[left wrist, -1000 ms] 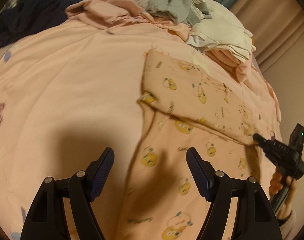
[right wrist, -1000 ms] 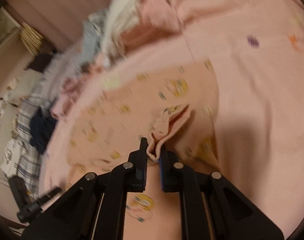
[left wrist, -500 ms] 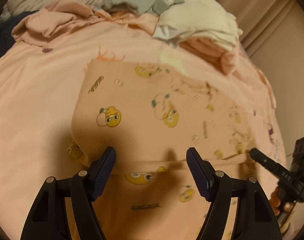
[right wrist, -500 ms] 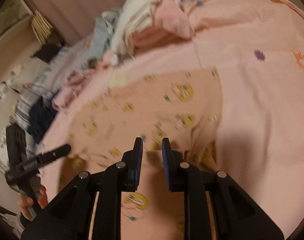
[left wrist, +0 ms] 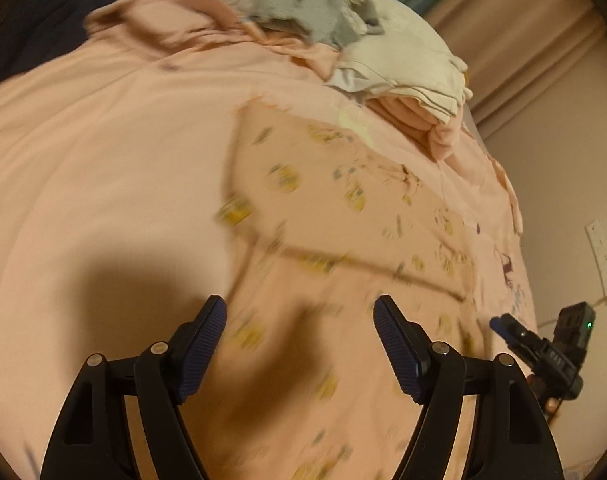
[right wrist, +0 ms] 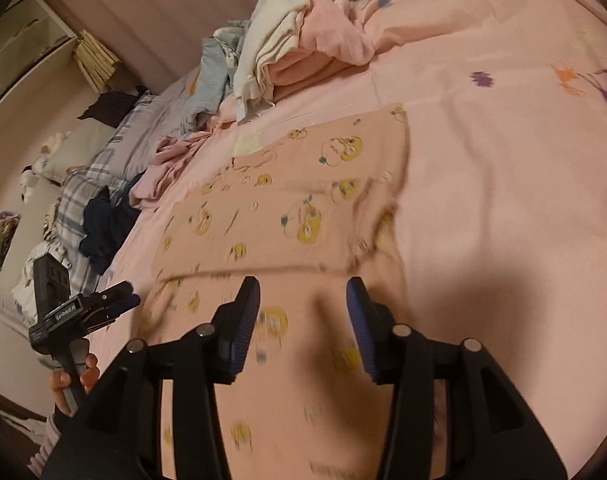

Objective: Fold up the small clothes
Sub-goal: 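Move the left tool to the shirt hem and grasp it, then lift the hem with the left tool and fold it toward the collar, then open the left tool and withdraw it from the folded shirt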

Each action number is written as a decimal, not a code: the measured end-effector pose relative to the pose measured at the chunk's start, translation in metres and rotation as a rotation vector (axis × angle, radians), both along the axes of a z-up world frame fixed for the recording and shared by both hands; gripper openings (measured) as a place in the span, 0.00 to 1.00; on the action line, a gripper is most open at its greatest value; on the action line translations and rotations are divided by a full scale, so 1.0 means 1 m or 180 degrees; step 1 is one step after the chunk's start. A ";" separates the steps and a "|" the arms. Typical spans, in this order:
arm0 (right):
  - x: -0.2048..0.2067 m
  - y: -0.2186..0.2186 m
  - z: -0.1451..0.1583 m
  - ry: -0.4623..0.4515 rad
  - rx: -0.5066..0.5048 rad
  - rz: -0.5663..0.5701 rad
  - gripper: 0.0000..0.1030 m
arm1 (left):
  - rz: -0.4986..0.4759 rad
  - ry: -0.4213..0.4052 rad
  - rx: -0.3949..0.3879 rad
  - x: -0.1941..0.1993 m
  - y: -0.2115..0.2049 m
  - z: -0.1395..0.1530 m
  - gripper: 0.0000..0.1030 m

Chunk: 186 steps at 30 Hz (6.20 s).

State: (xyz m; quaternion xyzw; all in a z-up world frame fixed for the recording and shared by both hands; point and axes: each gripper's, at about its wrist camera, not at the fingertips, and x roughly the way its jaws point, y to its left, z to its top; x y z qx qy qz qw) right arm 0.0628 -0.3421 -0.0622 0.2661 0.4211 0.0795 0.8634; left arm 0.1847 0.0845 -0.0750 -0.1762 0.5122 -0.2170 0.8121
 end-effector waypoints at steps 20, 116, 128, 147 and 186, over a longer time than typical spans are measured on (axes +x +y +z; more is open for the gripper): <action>-0.125 -0.001 -0.054 0.0467 0.1184 0.0160 0.46 | -0.0426 0.0419 -0.0927 -0.113 0.029 -0.033 0.74; -0.047 -0.043 0.026 -0.0571 0.1378 -0.0153 0.05 | 0.0266 0.0281 -0.1527 -0.010 0.048 0.019 0.00; 0.034 -0.070 -0.040 0.0169 0.1322 -0.0618 0.07 | 0.0548 0.0835 -0.1173 0.071 0.026 -0.041 0.00; 0.042 -0.051 -0.036 0.0634 0.1282 -0.0246 0.29 | 0.0361 0.1176 -0.1580 0.070 0.025 -0.042 0.34; -0.063 0.051 -0.023 0.0353 -0.1360 0.0811 0.21 | -0.0817 -0.0119 0.0481 -0.096 -0.038 -0.033 0.34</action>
